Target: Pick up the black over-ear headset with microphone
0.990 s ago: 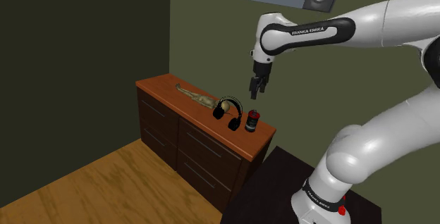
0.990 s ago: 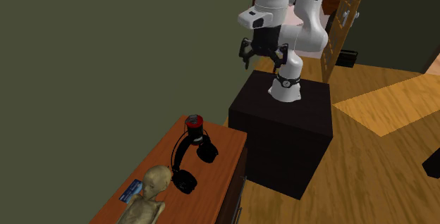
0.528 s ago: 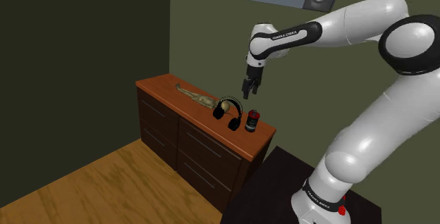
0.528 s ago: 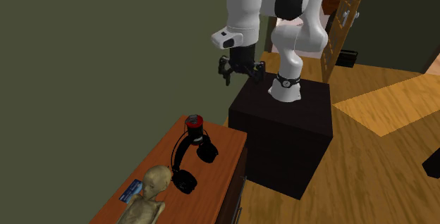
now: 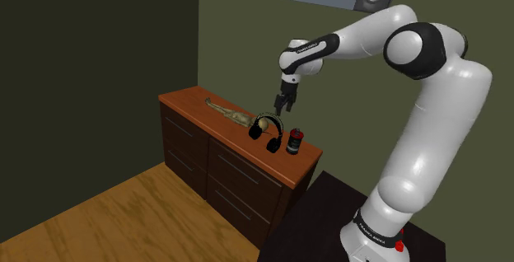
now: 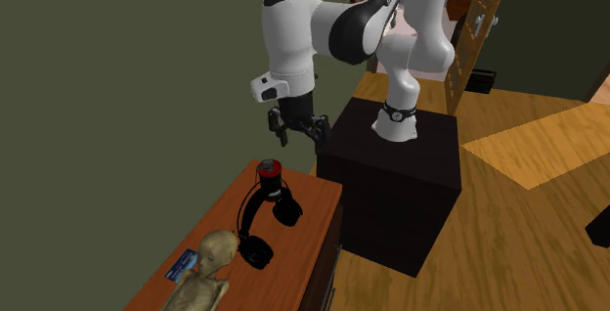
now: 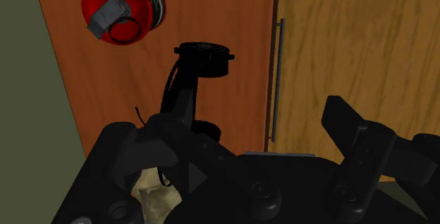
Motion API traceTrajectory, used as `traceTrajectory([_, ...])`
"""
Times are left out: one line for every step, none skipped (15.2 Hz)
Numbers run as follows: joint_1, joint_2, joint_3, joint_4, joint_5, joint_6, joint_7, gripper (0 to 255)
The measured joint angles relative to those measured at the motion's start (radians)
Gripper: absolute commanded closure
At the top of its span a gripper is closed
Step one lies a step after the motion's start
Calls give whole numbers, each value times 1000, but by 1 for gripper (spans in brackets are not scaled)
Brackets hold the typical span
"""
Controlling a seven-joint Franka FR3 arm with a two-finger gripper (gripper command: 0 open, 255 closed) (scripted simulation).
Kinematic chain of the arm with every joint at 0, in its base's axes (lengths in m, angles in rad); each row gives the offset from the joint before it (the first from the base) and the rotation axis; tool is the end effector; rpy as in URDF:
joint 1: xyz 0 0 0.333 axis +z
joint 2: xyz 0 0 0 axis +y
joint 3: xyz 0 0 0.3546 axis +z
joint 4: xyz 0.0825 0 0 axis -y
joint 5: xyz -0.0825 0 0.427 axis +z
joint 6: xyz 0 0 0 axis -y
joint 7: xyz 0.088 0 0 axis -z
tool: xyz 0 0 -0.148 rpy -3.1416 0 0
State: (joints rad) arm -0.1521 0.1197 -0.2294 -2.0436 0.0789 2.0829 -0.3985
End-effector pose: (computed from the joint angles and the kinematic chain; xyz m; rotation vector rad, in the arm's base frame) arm 0.5604 -0.2159 0.3525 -3.0740 0.0366 0.0857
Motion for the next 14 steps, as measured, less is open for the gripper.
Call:
traceTrajectory([-9, 43, -3, 32, 20, 10, -17, 0])
traceTrajectory([-19, 73, -6, 56, 37, 14, -31, 0])
traceTrajectory([-29, 117, -7, 95, 57, 19, -46, 0])
traceTrajectory([-40, 152, -8, 134, 74, 12, -58, 0])
traceTrajectory([-51, 193, -6, 171, 94, 16, -69, 0])
traceTrajectory([-60, 241, -3, 217, 113, 15, -76, 0])
traceTrajectory([-75, 279, -1, 248, 131, 19, -90, 0])
traceTrajectory([-89, 320, 1, 297, 147, 9, -99, 0])
traceTrajectory([-96, 342, 3, 321, 157, 7, -103, 0])
traceTrajectory([-100, 360, 6, 335, 164, 11, -106, 0])
traceTrajectory([-104, 374, 8, 342, 169, 17, -110, 0])
traceTrajectory([-107, 384, 9, 343, 172, 25, -114, 0])
traceTrajectory([-108, 391, 10, 340, 175, 35, -117, 0])
traceTrajectory([-110, 401, 11, 343, 178, 42, -120, 0])
